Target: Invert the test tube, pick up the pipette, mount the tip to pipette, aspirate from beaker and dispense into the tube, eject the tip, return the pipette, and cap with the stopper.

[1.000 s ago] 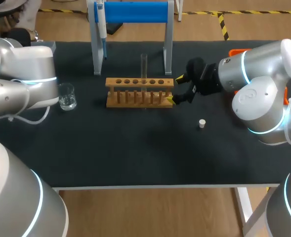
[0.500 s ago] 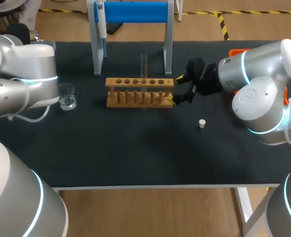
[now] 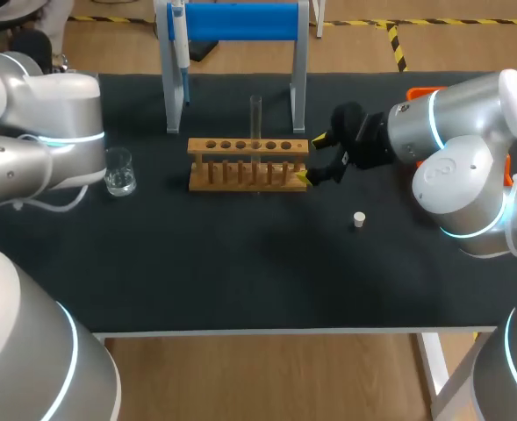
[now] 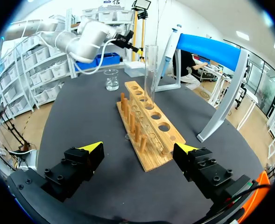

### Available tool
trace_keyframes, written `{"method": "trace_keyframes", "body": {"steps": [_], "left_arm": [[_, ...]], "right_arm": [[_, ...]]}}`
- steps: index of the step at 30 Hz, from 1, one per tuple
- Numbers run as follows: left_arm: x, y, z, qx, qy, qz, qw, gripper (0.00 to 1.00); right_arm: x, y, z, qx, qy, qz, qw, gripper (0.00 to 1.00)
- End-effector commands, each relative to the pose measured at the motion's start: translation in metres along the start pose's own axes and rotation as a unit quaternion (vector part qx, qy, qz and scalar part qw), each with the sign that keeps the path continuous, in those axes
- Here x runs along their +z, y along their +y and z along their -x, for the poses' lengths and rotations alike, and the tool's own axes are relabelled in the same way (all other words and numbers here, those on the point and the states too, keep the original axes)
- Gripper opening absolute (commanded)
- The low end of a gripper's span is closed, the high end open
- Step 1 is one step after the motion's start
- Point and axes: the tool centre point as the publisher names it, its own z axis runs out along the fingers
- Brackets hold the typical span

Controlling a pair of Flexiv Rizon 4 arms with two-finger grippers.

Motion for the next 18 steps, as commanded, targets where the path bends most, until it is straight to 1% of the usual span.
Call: {"method": "trace_keyframes", "body": {"steps": [1,2,5,6,8,9,11,15,18], "left_arm": [[-0.009,-0.005,0.000,0.001,-0.003,-0.002,1.000,0.00],[-0.012,-0.008,-0.001,0.004,-0.002,-0.005,1.000,0.00],[-0.029,-0.019,-0.004,0.022,0.021,-0.019,0.999,0.00],[-0.041,-0.025,-0.008,0.037,0.046,-0.026,0.998,0.00],[-0.056,-0.032,-0.014,0.065,0.072,-0.031,0.995,0.00],[-0.069,-0.037,-0.018,0.082,0.091,-0.035,0.992,0.00],[-0.086,-0.043,-0.024,0.101,0.119,-0.040,0.987,0.00],[-0.131,-0.053,-0.043,0.159,0.192,-0.048,0.967,0.00],[-0.159,-0.055,-0.060,0.200,0.249,-0.052,0.946,0.00]], "right_arm": [[0.000,0.000,0.000,0.000,0.000,-0.001,1.000,1.00],[0.000,0.000,0.000,0.000,0.000,-0.001,1.000,1.00],[0.000,0.000,0.000,0.000,0.000,-0.001,1.000,1.00],[0.000,0.000,0.000,0.000,0.000,-0.001,1.000,1.00],[0.000,0.000,0.000,0.000,0.000,-0.001,1.000,1.00],[0.000,0.000,0.000,0.000,0.000,-0.001,1.000,1.00],[0.000,0.000,0.000,0.000,0.000,-0.001,1.000,1.00],[0.000,0.000,0.000,0.000,0.000,-0.001,1.000,1.00],[0.000,0.000,0.000,0.000,0.000,-0.001,1.000,1.00]]}}
